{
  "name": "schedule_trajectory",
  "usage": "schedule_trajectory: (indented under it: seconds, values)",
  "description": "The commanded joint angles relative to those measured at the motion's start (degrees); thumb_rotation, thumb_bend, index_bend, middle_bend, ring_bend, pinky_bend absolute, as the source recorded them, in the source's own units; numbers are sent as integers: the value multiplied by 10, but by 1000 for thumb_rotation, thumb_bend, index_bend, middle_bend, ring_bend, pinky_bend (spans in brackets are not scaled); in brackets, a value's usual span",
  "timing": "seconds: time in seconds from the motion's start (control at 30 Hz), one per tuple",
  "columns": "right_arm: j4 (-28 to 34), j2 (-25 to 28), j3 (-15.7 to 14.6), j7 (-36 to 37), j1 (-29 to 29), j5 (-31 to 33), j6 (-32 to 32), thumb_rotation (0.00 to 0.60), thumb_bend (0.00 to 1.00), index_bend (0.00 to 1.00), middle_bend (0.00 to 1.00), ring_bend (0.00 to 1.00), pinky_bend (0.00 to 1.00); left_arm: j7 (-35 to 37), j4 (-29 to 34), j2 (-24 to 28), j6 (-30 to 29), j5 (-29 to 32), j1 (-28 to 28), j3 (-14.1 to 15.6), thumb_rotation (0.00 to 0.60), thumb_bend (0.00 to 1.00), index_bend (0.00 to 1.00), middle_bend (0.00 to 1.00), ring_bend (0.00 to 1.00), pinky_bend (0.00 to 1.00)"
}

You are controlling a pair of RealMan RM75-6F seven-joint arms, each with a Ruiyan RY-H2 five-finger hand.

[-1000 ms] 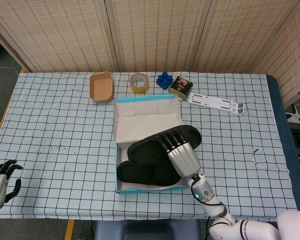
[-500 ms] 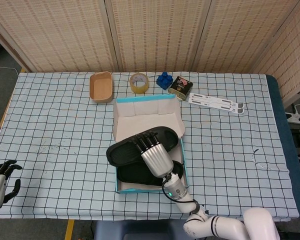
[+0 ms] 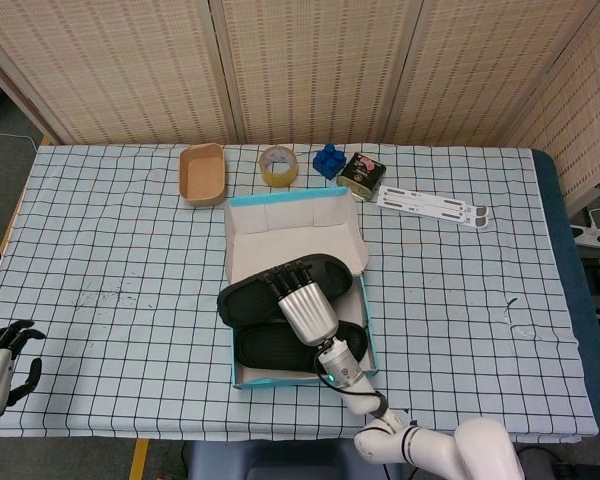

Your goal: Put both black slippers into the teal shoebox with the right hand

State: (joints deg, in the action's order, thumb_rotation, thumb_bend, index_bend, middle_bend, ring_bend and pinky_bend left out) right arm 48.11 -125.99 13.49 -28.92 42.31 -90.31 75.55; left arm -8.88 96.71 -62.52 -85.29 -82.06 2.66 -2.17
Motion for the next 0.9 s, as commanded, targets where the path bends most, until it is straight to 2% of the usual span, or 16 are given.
schedule_trajectory:
  seconds: [0.03,0.17,0.33,0.53,0.7,0.9]
  values:
    - [-17,-8,-15,8,-2,0,-5,600,106,557,495,419,511,1,0,0,0,-2,0,0,600,490,350,219,244,480]
    - [-14,-7,-30,18,-11,2,-13,600,106,536,495,414,511,2,0,1,-1,-1,0,0,600,489,350,219,244,480]
    - [25,17,-46,12,-23,1,-20,600,106,424,470,343,458,3,0,1,-2,-2,-1,0,600,489,350,219,245,480]
    - [109,66,-52,-17,-41,31,-58,600,107,275,310,180,295,0,0,0,-1,-1,0,0,600,490,350,219,244,480]
    - [194,114,-44,-48,-50,68,-94,600,106,98,148,23,139,-2,-1,-1,1,1,1,-1,600,490,350,219,244,480]
    - [278,162,-28,-69,-54,100,-110,600,106,15,83,0,76,-4,-1,-1,3,3,2,-1,600,490,350,220,244,480]
